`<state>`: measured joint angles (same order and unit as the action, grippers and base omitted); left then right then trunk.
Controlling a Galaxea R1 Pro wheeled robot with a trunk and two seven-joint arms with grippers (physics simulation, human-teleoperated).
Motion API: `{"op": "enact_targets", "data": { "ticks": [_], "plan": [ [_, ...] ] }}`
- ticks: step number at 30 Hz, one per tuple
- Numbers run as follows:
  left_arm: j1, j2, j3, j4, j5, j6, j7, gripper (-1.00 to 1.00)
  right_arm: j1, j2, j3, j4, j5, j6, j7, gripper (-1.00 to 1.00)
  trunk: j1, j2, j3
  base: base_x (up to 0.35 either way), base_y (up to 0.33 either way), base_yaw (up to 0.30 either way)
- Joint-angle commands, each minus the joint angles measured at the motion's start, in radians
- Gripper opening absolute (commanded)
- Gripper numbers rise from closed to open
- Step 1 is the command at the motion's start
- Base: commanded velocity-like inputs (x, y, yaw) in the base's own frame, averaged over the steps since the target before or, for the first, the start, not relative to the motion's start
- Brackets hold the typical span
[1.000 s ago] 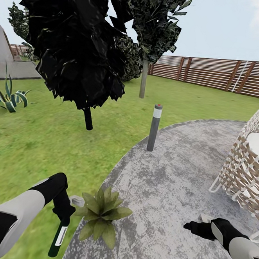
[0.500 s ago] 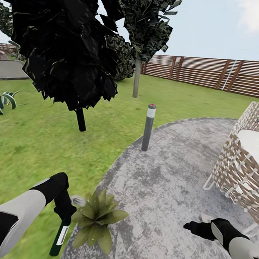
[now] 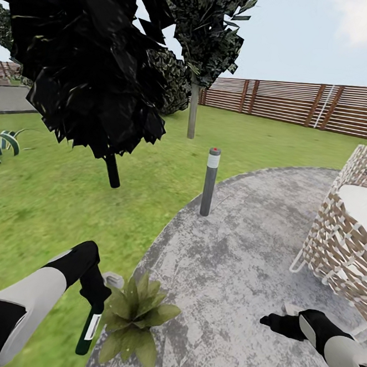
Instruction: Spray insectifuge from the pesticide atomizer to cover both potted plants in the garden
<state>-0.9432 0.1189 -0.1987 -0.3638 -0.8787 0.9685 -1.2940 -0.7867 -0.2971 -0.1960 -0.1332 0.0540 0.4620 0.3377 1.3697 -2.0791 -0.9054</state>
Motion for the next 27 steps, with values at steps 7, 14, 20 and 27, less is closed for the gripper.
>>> {"op": "enact_targets", "data": {
  "ticks": [7,14,20,27],
  "plan": [
    [0.000,-0.001,-0.001,0.006,-0.009,0.009,-0.011,-1.00,0.000,0.001,-0.007,-0.002,0.007,0.006,0.004,1.00,0.000,0.000,-0.001,0.020,0.000,-0.218],
    [0.001,0.000,0.001,0.017,-0.011,0.009,-0.010,-1.00,0.000,0.001,-0.007,-0.002,0.007,0.006,0.004,1.00,0.000,0.000,-0.001,0.000,0.000,-0.178],
    [0.001,0.011,-0.010,0.062,-0.012,0.009,-0.010,-1.00,0.000,0.001,-0.007,-0.002,0.007,0.006,0.003,1.00,0.000,0.000,-0.001,0.000,0.000,-0.007],
    [0.001,0.025,-0.013,0.087,-0.013,0.000,-0.008,-1.00,0.000,0.001,-0.007,0.000,0.007,0.006,0.003,1.00,0.000,0.000,-0.001,0.000,0.000,0.000]
  ]
}}
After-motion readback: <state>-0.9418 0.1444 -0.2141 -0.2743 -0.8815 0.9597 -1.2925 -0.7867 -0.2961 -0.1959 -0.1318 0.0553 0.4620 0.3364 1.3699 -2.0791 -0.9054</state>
